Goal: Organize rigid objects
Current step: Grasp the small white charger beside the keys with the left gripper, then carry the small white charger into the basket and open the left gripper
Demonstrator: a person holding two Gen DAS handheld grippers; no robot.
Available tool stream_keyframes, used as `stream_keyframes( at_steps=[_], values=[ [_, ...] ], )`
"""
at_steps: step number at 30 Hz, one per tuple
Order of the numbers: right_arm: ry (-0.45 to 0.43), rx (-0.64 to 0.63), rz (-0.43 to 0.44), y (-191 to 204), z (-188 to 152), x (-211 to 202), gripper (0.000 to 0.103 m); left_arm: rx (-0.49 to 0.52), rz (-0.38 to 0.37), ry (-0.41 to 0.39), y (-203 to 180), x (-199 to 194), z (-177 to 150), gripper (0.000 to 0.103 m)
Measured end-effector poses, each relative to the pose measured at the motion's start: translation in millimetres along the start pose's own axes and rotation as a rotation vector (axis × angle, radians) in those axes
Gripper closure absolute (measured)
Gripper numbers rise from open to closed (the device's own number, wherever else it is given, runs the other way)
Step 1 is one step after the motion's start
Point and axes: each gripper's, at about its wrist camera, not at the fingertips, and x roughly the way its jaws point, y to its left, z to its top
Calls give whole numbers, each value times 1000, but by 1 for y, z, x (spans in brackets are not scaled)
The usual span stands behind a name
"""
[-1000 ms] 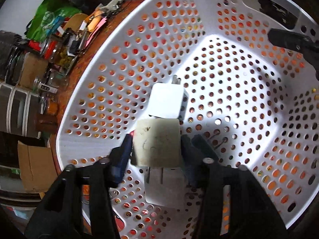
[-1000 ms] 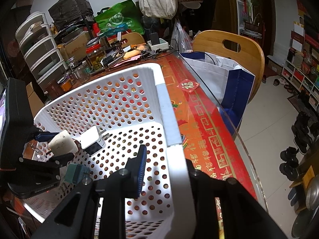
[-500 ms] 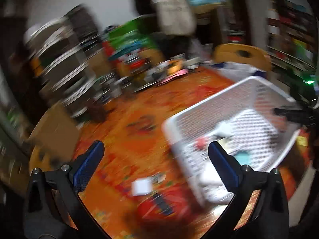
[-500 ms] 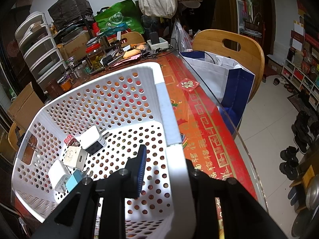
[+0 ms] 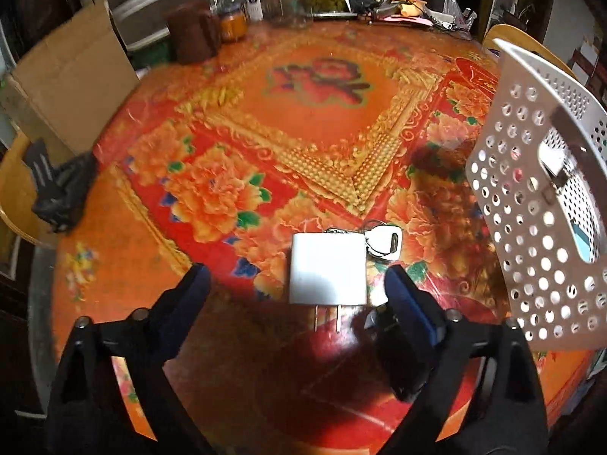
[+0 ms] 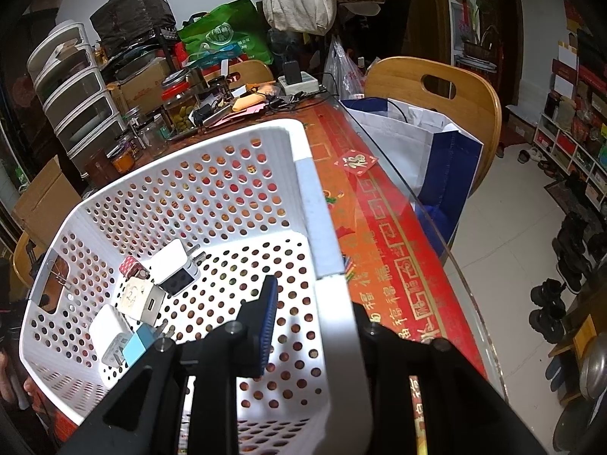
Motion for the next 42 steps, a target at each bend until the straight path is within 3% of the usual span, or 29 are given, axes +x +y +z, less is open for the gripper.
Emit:
stream_keyframes(
  at_steps=[4,7,13,20,29,33,35,37,39,42],
  values=[
    [0,1,-4,-1,0,0,78,-18,-4,23,1,15,0,24],
    [1,0,-4,-1,0,0,78,-28,-30,31,-1,19,3,41],
    [1,0,-2,-1,0,-1,78,-31,-52,34,-5,25,8,60],
    [0,0,-2,-1,0,-1,78,-57,-6,-14,-2,16,3,62],
    [-2,0,0,0,0,-1,78,-1,107,-222,-12,-59,5,62],
    [-1,-3,-3,1,1,0,78,29,39,-258,-21,-96,15,62],
    [-2,-4,-2,1,0,0,78,69,43,-292,-34,-119,19,62],
    [-2,-4,-1,1,0,0,78,141,51,-346,-58,-147,25,62],
    [-4,-4,2,2,1,0,78,201,10,-366,-82,-167,31,62],
    [-4,-5,3,2,0,-1,78,277,-64,-325,-121,-177,39,62]
  ],
)
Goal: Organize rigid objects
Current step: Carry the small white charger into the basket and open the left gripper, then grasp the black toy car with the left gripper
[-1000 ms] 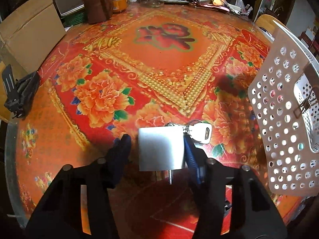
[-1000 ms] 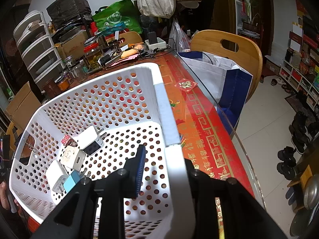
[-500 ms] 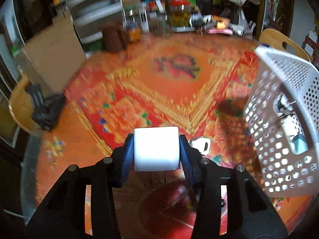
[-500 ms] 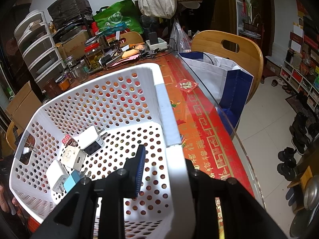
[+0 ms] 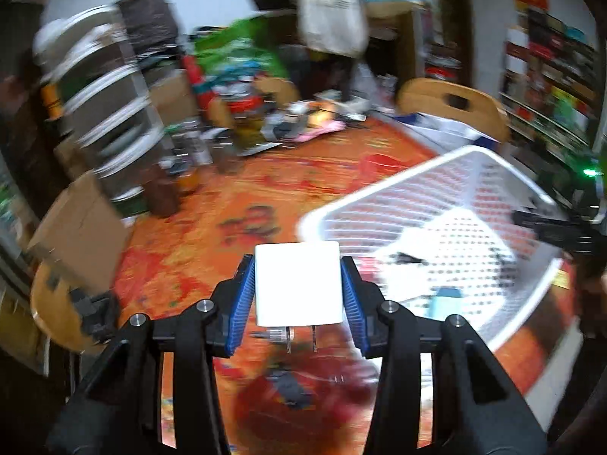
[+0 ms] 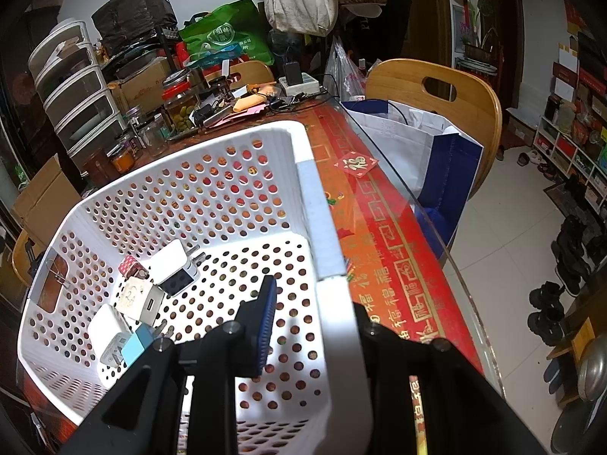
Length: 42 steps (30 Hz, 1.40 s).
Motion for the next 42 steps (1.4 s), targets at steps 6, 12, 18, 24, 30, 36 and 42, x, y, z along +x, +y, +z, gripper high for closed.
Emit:
stream_keyframes(
  at_steps=[6,12,18,24,30,36,42],
  values=[
    [5,1,6,0,0,0,78,175,-75,199,-84,54,24,62],
    [4,5,16,-1,0,0,78,266,-62,366,-114,111,14,62],
    [2,2,19,-1,-1,-1,77,279,-68,444,-115,137,1,61],
    [0,1,26,-1,0,-1,76,296,-68,501,-115,160,-7,61],
    [0,4,28,-2,0,-1,75,295,-90,482,-114,157,-6,55],
    [2,6,27,-3,0,0,75,170,-85,241,-80,88,11,42],
    [4,8,23,-3,-1,0,75,-73,65,-67,15,-25,-16,0]
  ],
)
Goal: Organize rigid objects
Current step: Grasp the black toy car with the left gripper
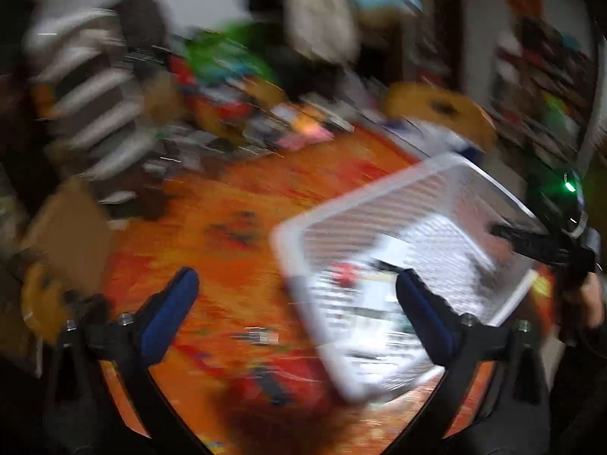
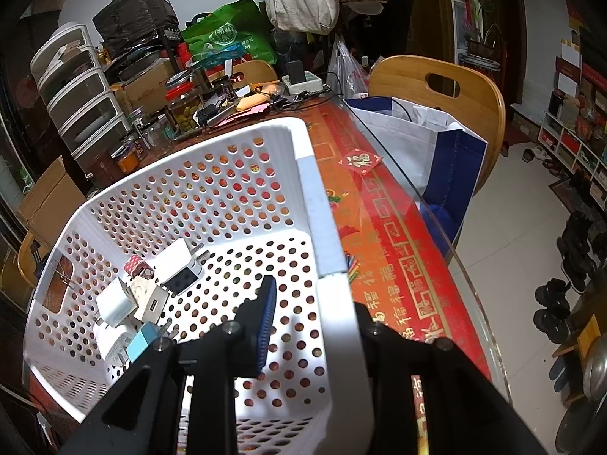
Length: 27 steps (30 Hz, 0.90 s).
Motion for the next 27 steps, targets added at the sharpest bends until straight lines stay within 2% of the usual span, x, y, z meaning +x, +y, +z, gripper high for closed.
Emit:
stream_keyframes(
  at_steps=[2,4,6,8,10,15,17,20,27],
  values=[
    [-3,0,2,0,0,0,75,-77,72,23,31,-3,-24,0],
    [-6,0,6,-1,-1,-1,75,-155,64,79,54,7,-50,0],
    [-6,-1,5,0,0,0,75,-245,42,169,76,34,-86,0],
    [-2,-5,-4,1,2,0,75,-284,37,226,82,54,-110,0],
    [2,-8,-7,1,2,1,75,-274,27,285,77,74,-129,0],
    [5,-7,-14,1,2,1,75,-224,0,319,48,99,-141,0],
    [6,-6,-17,1,2,1,75,-197,17,327,34,109,-140,1],
    [6,-8,-18,1,2,1,75,-151,74,338,20,120,-141,11],
    [6,-6,-18,1,2,1,75,-187,31,356,17,131,-146,33]
  ],
)
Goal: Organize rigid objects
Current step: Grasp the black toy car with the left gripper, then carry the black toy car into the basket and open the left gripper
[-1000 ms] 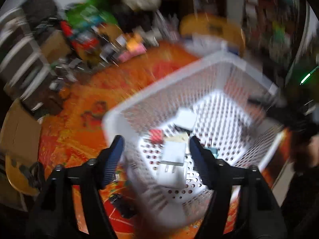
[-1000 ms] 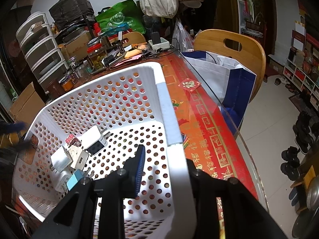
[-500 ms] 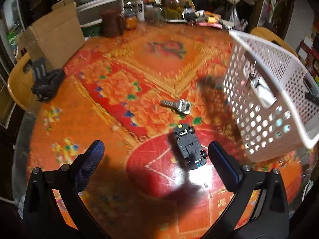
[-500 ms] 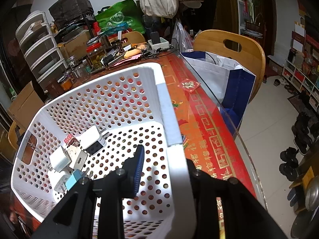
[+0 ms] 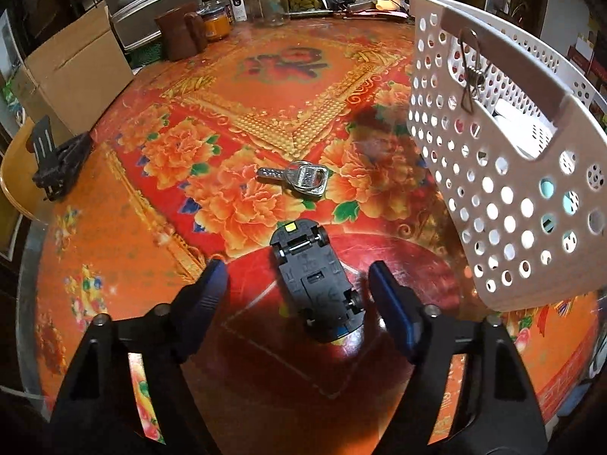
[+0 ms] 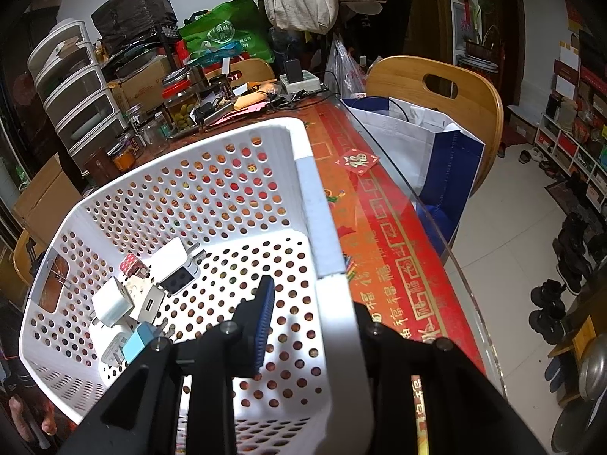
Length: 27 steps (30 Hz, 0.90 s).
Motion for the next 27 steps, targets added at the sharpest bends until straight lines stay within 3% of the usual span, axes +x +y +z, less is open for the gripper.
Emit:
stream_keyframes(
  at_steps=[8,17,21,27],
  values=[
    [-1,-2,0,1,0,0,75,-28,-54,-5,2,2,0,76],
    [-2,0,1,1,-1,0,75,-73,-42,-103,21,-26,-5,76],
    [-1,-2,0,1,0,0,75,-81,7,-166,31,-49,-4,76],
    [-1,-3,0,1,0,0,75,-126,89,-200,62,-67,3,76]
  ],
)
